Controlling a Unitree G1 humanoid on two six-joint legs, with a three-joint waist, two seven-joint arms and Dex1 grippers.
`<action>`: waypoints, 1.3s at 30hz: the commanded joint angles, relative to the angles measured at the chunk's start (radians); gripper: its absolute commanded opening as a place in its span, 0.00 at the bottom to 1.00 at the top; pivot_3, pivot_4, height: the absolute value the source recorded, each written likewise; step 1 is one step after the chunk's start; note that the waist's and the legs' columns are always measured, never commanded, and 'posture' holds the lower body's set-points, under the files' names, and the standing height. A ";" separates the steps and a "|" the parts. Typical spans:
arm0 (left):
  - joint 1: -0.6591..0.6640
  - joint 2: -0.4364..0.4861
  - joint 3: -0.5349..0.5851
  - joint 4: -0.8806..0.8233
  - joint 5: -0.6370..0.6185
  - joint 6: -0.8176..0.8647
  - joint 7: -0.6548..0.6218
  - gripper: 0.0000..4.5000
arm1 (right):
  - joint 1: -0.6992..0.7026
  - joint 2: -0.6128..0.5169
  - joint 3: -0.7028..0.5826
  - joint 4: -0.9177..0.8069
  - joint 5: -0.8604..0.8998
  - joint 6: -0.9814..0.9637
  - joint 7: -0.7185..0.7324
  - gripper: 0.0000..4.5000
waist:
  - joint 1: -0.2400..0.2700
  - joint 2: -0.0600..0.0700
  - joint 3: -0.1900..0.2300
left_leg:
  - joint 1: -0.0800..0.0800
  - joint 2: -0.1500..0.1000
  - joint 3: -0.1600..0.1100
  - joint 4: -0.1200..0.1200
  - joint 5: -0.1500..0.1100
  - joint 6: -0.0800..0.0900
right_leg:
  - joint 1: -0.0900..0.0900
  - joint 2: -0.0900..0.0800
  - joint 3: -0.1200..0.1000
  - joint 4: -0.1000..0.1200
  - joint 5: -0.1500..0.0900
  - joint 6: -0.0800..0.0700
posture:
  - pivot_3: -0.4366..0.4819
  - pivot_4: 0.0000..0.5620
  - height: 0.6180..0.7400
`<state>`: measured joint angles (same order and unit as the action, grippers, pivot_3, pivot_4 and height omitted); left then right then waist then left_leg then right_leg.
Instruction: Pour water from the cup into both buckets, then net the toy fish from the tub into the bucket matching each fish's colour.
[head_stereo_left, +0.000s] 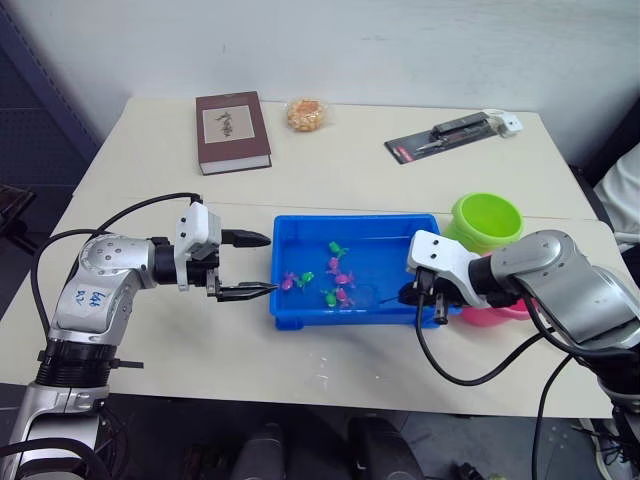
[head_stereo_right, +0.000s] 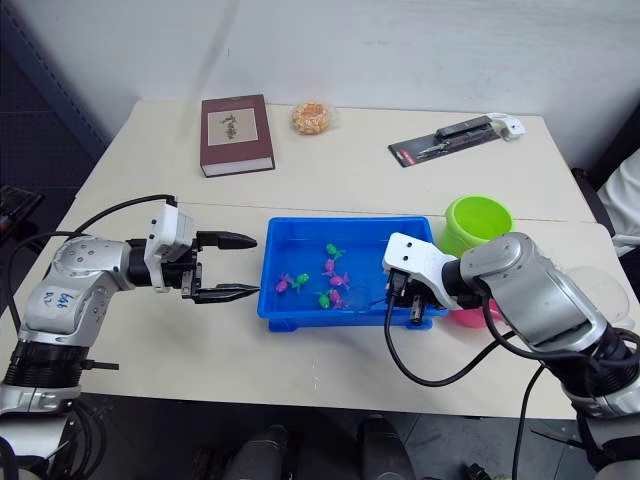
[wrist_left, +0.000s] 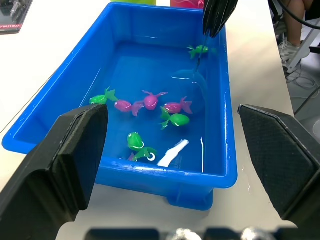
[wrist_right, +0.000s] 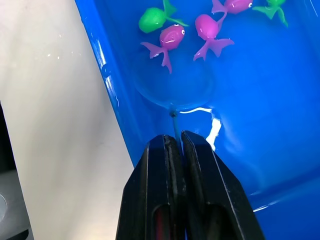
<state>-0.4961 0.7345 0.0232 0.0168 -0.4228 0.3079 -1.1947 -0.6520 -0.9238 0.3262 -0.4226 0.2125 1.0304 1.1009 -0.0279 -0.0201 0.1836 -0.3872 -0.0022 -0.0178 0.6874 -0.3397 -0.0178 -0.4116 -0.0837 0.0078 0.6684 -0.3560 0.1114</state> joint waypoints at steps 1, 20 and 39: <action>0.006 0.020 0.024 -0.031 -0.007 0.000 -0.001 0.99 | -0.020 0.006 -0.048 -0.024 0.026 -0.010 -0.017 0.00 | 0.000 0.000 0.000 | 0.000 0.000 0.000 0.000 0.000 0.000 | 0.000 0.000 0.000 0.000 0.000 0.000 | 0.48 0.27 1.00; 0.012 0.031 0.025 -0.024 -0.005 -0.012 -0.006 0.99 | -0.002 0.058 -0.066 -0.005 0.070 -0.073 -0.085 0.00 | -0.001 0.000 0.000 | 0.000 0.000 0.000 0.000 0.000 0.000 | 0.000 0.000 0.000 0.000 0.000 0.000 | 0.48 0.27 1.00; 0.021 0.025 0.046 -0.028 -0.028 0.003 0.010 0.99 | 0.144 0.010 -0.265 -0.032 0.186 -0.222 -0.040 0.00 | 0.002 0.000 0.000 | 0.000 0.000 0.000 0.000 0.000 0.000 | 0.000 0.000 0.000 -0.001 0.000 0.000 | 0.48 0.27 1.00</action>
<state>-0.4741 0.7535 0.0323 0.0142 -0.4285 0.3082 -1.1912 -0.5221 -0.8910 0.1248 -0.4274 0.3759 0.8460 1.0431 -0.0261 -0.0201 0.1836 -0.3876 -0.0022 -0.0179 0.6871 -0.3398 -0.0177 -0.4112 -0.0839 0.0075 0.6678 -0.3560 0.1114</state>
